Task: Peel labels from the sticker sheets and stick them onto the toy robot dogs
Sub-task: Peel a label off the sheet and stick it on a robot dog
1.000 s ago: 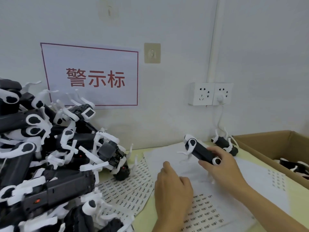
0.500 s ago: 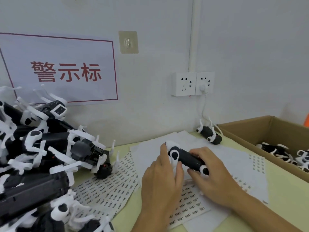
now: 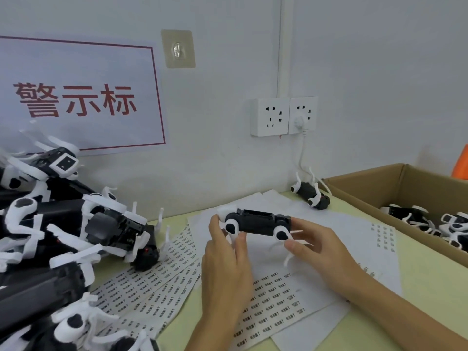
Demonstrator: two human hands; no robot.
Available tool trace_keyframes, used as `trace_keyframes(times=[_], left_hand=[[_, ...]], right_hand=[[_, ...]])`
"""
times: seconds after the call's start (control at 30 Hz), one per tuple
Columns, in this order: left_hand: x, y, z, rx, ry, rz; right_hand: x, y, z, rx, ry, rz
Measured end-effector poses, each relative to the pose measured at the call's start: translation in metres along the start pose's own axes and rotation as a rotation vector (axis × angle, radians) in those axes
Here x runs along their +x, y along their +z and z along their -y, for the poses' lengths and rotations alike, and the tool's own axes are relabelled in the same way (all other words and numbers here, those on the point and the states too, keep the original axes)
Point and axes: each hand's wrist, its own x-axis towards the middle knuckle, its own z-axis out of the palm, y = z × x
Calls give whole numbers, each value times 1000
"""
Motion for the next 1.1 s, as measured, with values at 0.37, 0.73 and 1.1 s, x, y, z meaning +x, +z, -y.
trace_keyframes(times=[0.37,0.73,1.1], left_hand=[[5,-1,7,-86,27,-43],[7,-1,8,-178,6,-99],[2,-9,-2,-430,56,59]], right_hand=[[-3,6,-8,-20,-64,-99],[-6,12,-1,-197,-102,-126],[2,-1,-3,41,70,-132]])
